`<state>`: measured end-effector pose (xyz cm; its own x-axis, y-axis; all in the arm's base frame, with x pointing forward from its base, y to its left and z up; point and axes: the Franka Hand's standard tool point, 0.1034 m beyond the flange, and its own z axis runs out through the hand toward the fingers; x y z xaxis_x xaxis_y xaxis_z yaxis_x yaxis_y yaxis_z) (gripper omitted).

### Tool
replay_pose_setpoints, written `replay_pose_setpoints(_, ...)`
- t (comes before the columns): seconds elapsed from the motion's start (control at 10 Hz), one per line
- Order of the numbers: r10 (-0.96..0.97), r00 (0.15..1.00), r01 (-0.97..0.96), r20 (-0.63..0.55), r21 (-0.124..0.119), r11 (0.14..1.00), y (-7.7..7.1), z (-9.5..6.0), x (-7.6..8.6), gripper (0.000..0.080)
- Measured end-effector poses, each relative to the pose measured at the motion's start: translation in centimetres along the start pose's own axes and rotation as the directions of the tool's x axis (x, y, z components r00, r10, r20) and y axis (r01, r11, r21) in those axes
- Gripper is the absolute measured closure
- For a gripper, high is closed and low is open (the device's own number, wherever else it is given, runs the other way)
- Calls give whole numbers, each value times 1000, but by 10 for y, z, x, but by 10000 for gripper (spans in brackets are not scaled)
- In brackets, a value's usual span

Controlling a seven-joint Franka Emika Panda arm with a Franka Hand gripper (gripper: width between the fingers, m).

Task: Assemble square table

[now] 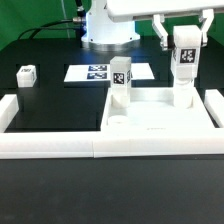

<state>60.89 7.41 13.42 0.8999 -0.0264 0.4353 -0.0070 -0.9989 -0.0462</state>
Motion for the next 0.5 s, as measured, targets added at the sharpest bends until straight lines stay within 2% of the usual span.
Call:
replay_pose_setpoints(0.1,6,999,-5,-32,11,1000,-15,4,-9,509)
replay_pose_setpoints(0.2,-23,999,23,-28,10,1000,-22,14,-14,509)
replay_pose_setpoints(0.4,-24,999,25,-46,7,1000,-21,28,-3,509)
replay_pose_setpoints(0.5,-28,999,28,-44,6,1000,-21,32,-6,509)
